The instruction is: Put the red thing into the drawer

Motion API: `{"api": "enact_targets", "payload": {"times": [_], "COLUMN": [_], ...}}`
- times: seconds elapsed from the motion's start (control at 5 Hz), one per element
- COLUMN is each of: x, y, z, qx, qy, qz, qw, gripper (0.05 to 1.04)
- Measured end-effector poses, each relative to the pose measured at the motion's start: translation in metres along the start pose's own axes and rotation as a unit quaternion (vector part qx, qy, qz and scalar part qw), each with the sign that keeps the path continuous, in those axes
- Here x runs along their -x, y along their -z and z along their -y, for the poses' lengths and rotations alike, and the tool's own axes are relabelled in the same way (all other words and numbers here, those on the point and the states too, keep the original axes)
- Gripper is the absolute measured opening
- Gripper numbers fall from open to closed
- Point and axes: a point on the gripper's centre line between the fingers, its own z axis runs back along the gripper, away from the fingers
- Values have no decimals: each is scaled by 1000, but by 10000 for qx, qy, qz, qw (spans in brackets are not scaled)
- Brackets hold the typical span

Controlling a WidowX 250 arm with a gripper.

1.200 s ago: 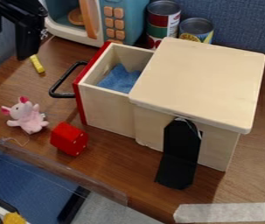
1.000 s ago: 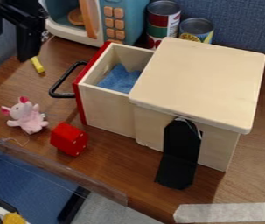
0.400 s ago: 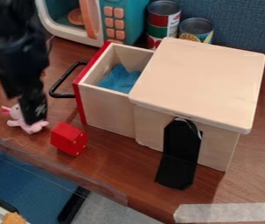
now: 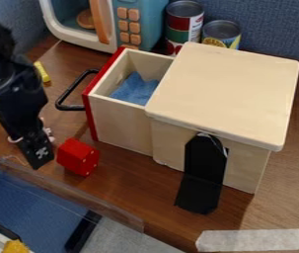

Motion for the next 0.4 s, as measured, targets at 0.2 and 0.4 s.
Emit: {"api": "enact_targets", "payload": {"times": [0.2,0.4], "x": [-2,-9], "y": [4,9], "z": [2,6], "qx": [289,230], "qy": [-610,-1184], "qz": [336,437], "qw": [9972,9917], "gripper": [1001,1001]}}
